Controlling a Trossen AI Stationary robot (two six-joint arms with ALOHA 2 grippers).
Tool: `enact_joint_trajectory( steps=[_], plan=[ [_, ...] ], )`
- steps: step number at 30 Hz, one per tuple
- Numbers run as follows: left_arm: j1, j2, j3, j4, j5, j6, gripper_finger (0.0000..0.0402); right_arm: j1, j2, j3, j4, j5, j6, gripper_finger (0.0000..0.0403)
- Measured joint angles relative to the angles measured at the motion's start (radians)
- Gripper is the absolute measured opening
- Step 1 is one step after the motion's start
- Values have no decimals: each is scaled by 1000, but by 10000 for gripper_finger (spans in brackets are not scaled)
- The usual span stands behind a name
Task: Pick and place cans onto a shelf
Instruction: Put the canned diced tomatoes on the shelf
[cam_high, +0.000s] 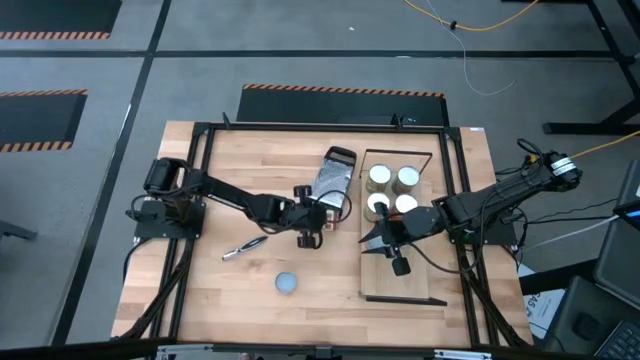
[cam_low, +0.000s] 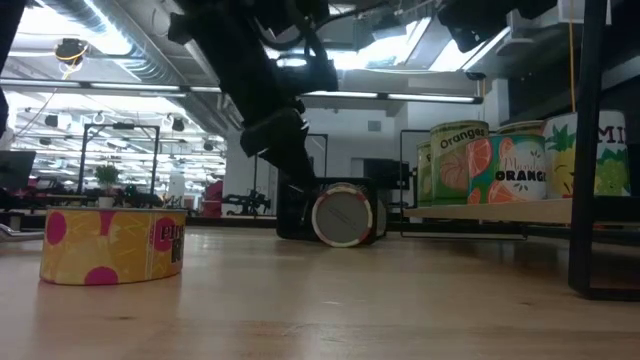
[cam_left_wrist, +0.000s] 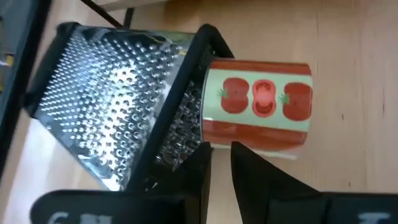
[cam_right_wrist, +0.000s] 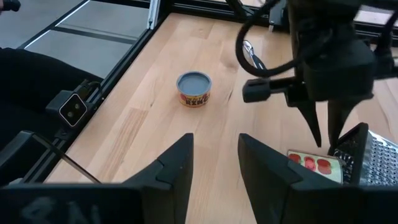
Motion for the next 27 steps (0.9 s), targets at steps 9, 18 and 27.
enact_joint_trajectory(
  steps=[9, 18, 27],
  plan=[
    [-73, -43, 0, 72, -50, -7, 55, 0, 0, -1, -8, 0, -1, 131],
    [-85, 14, 0, 226, 7, -3, 55, 0, 0, -1, -8, 0, 0, 131],
    [-74, 67, 0, 218, 18, -21, 55, 0, 0, -1, -17, 0, 1, 131]
  ],
)
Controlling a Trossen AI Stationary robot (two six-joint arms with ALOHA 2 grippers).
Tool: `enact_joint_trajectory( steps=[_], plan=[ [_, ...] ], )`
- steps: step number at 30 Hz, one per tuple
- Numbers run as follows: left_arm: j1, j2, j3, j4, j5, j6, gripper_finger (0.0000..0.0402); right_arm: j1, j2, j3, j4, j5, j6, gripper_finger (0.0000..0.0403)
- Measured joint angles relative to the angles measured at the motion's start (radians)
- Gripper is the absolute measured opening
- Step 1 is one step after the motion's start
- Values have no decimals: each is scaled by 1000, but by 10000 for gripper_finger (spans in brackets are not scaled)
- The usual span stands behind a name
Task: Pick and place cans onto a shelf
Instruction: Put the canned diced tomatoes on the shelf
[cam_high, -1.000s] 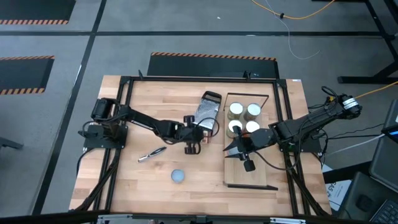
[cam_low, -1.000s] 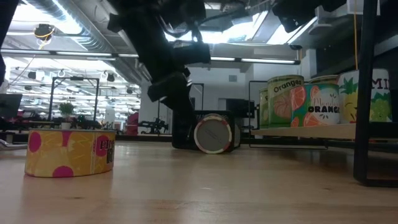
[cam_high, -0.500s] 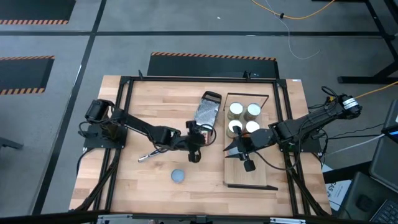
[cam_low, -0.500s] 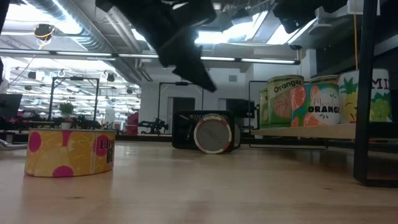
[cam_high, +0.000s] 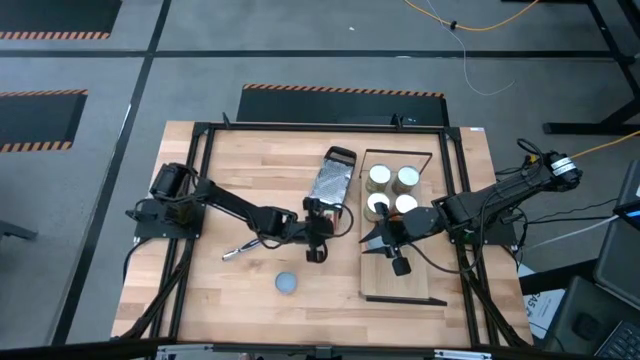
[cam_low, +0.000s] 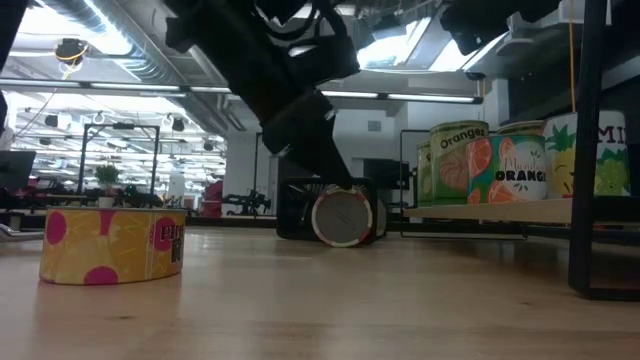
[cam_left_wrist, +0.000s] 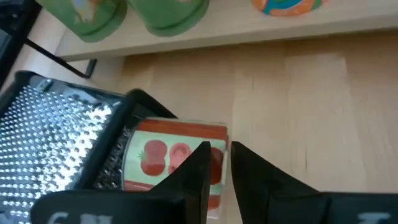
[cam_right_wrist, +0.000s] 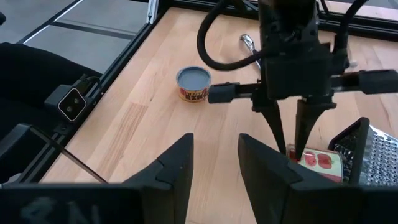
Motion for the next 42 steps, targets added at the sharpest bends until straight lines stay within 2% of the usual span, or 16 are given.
enact_joint_trajectory(
  steps=[12, 24, 35, 42],
  plan=[
    [-32, -2, 0, -11, 51, -43, 55, 0, 0, 0, -13, 0, 0, 131],
    [-59, -2, 0, -34, 60, -91, 55, 0, 0, 0, -14, 0, 0, 131],
    [-31, -2, 0, 22, 17, -85, 55, 0, 0, 0, -14, 0, 0, 131],
    [5, -2, 0, 26, 46, -86, 55, 0, 0, 0, -14, 0, 0, 131]
  ],
)
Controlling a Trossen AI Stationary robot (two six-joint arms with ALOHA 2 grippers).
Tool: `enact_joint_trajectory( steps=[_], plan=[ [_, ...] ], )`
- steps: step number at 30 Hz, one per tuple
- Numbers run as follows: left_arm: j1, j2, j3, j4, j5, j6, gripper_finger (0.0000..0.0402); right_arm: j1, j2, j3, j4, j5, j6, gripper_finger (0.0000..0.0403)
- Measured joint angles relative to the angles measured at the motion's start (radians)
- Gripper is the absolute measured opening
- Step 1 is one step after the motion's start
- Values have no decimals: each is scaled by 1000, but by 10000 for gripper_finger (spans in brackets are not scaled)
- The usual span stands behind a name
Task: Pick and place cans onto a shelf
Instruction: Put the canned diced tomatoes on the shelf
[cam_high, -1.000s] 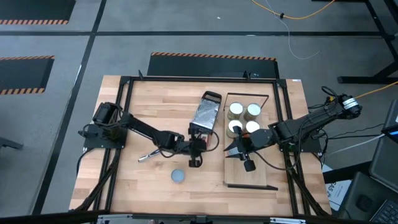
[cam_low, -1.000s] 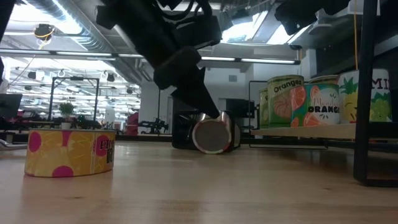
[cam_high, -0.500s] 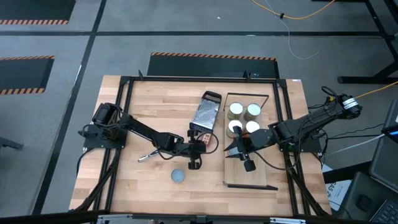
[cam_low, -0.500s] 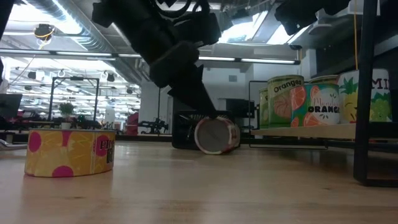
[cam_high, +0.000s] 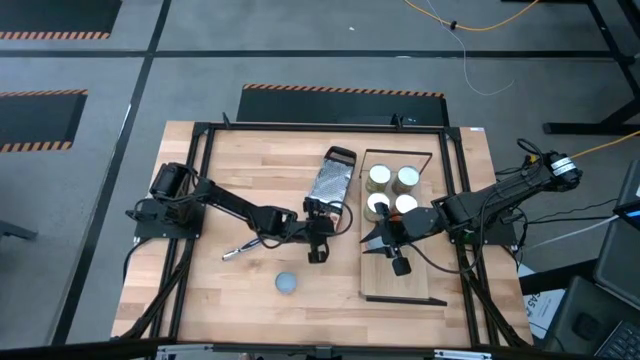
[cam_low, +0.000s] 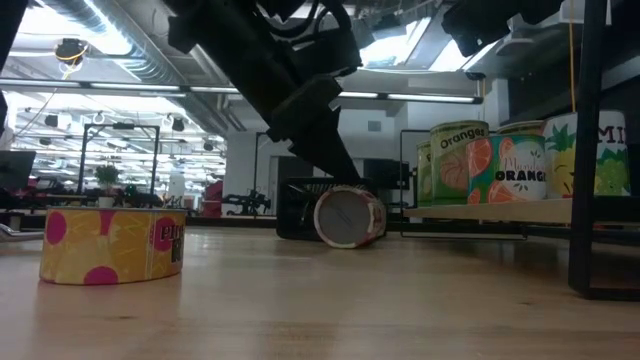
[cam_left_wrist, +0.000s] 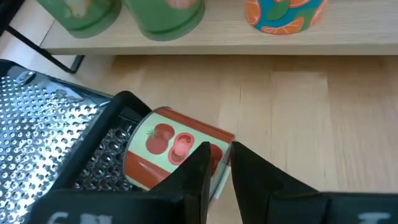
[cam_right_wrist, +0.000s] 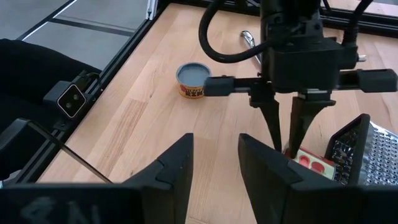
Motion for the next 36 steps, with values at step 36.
enact_joint_trajectory(
  steps=[36],
  plan=[
    [-87, -9, 0, -90, 23, -50, 55, 0, 0, 0, -1, 0, 0, 131]
  ],
)
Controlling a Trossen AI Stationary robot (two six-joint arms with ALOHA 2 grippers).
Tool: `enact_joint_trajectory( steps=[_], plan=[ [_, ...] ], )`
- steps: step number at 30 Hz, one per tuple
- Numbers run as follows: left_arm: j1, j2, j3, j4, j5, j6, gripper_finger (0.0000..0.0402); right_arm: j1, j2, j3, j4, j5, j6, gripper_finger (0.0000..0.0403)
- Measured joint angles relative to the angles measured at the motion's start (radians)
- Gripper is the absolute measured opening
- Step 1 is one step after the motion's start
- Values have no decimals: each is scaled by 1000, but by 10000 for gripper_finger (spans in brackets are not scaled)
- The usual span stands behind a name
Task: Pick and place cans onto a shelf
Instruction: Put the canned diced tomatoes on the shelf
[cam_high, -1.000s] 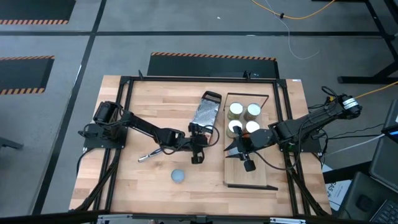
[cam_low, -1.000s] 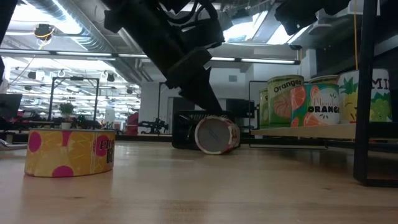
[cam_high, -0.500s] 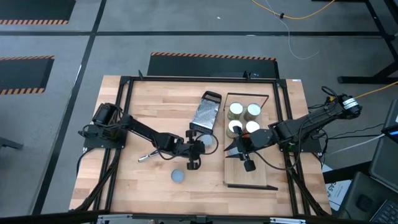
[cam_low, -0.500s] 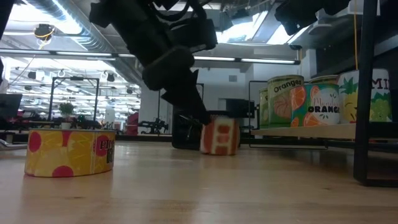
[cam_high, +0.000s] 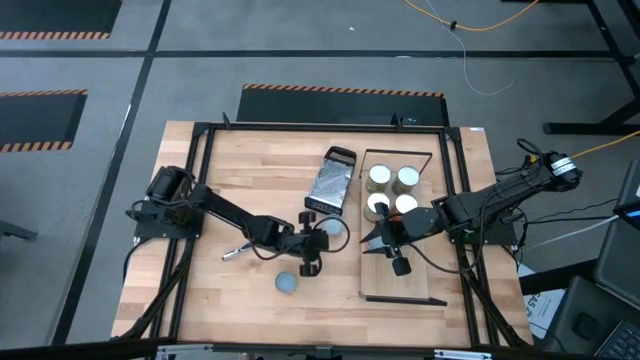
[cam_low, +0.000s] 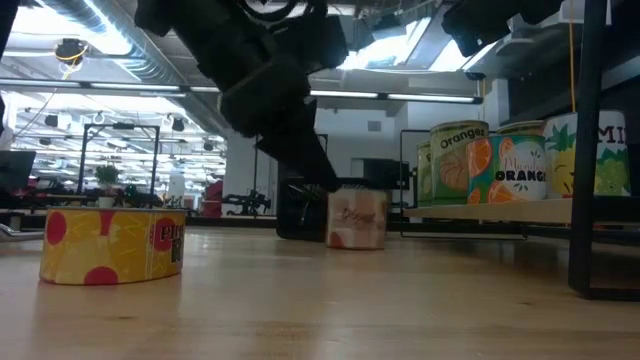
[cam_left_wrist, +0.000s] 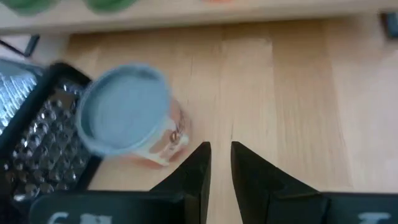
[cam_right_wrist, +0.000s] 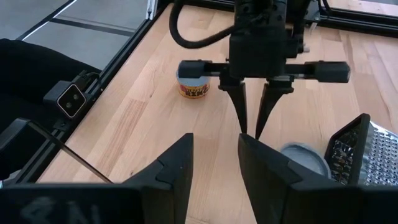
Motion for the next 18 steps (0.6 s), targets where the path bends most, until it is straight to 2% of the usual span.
enact_joint_trajectory(
  steps=[6, 11, 18],
  plan=[
    [-1, -38, 0, -24, 4, 6, 55, 0, 10, 1, 20, 2, 1, 131],
    [-11, -90, 0, -48, -3, 27, 55, 0, 68, 2, 96, 73, 5, 131],
    [-21, -186, 2, -129, -5, 27, 55, -35, 156, 16, 121, 77, 3, 131]
  ],
)
